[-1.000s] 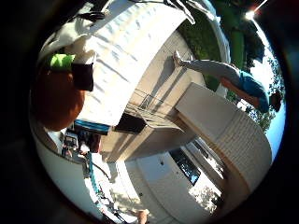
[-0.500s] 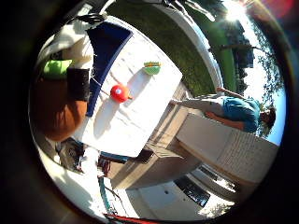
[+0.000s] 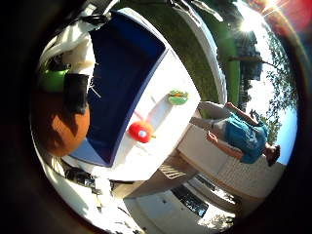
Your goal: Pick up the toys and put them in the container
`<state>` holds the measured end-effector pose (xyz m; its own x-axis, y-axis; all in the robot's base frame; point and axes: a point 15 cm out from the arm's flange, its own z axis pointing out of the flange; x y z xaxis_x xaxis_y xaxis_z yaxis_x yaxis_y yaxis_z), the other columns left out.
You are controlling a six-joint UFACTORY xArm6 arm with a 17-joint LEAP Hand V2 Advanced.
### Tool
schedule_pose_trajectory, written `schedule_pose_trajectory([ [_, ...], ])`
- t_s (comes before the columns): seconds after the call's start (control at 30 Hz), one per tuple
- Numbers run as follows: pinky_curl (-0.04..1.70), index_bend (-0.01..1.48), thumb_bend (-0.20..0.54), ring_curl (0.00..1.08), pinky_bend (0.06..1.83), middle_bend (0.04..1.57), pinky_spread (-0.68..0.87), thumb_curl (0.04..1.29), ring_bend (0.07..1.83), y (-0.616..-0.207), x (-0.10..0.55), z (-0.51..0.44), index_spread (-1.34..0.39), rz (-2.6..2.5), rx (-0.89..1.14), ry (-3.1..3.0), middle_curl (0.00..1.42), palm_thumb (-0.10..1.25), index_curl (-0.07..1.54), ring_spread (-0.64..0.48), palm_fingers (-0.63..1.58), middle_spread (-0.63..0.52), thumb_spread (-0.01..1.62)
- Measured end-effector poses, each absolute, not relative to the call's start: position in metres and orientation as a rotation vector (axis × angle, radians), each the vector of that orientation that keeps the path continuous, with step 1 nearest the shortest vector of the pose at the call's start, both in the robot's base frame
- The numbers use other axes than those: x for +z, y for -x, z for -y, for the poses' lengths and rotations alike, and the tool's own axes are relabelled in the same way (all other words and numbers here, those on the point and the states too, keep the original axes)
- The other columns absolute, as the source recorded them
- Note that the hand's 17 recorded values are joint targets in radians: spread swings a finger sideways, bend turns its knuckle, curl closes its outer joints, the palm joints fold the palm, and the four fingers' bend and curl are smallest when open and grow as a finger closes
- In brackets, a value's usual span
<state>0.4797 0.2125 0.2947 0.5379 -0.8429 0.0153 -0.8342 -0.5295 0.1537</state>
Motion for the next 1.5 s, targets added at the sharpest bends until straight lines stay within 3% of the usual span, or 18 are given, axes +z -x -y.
schedule_pose_trajectory([
  [0.1, 0.89, 1.07, -0.036, 0.78, 1.40, 1.02, 0.18, 0.60, 1.36, -0.479, 0.286, -0.212, -0.88, 1.446, -0.108, -2.605, 1.11, 0.85, 0.00, -0.04, 0.70, -0.26, 1.19],
  [0.17, 0.88, 1.00, -0.034, 0.74, 1.35, 0.91, 0.21, 0.57, 1.28, -0.478, 0.280, -0.211, -0.71, 1.439, -0.122, -2.591, 1.04, 0.83, -0.01, 0.00, 0.52, -0.24, 1.19],
  [0.23, 0.87, 0.85, -0.037, 0.70, 1.29, 0.64, 0.27, 0.55, 1.15, -0.477, 0.269, -0.210, -0.46, 1.430, -0.143, -2.572, 0.92, 0.79, 0.01, 0.09, 0.05, -0.17, 1.18],
  [0.3, 0.83, 0.83, -0.037, 0.65, 1.23, 0.54, 0.30, 0.53, 1.05, -0.478, 0.262, -0.209, -0.39, 1.429, -0.153, -2.561, 0.85, 0.78, 0.02, 0.13, -0.10, -0.13, 1.18],
  [0.33, 0.77, 0.77, -0.034, 0.56, 1.16, 0.41, 0.34, 0.52, 0.91, -0.479, 0.260, -0.207, -0.33, 1.432, -0.158, -2.555, 0.76, 0.77, 0.03, 0.18, -0.19, -0.06, 1.17],
  [0.57, 0.60, 0.48, -0.031, 0.38, 0.88, 0.15, 0.43, 0.48, 0.58, -0.482, 0.257, -0.205, -0.35, 1.438, -0.157, -2.555, 0.53, 0.75, 0.06, 0.29, -0.19, 0.10, 1.14],
  [0.93, 0.46, 0.21, -0.027, 0.32, 0.74, 0.12, 0.48, 0.44, 0.43, -0.488, 0.300, -0.188, -0.36, 1.501, -0.091, -2.601, 0.33, 0.75, 0.14, 0.32, -0.09, 0.15, 1.12],
  [1.2, 0.41, 0.18, -0.027, 0.31, 0.72, 0.14, 0.49, 0.43, 0.41, -0.490, 0.368, -0.125, -0.35, 1.610, -0.001, -2.629, 0.28, 0.75, 0.19, 0.32, -0.05, 0.15, 1.12],
  [1.5, 0.37, 0.16, -0.027, 0.32, 0.72, 0.16, 0.49, 0.43, 0.42, -0.490, 0.378, -0.024, -0.33, 1.711, -0.013, -2.525, 0.28, 0.76, 0.21, 0.31, -0.01, 0.13, 1.12],
])
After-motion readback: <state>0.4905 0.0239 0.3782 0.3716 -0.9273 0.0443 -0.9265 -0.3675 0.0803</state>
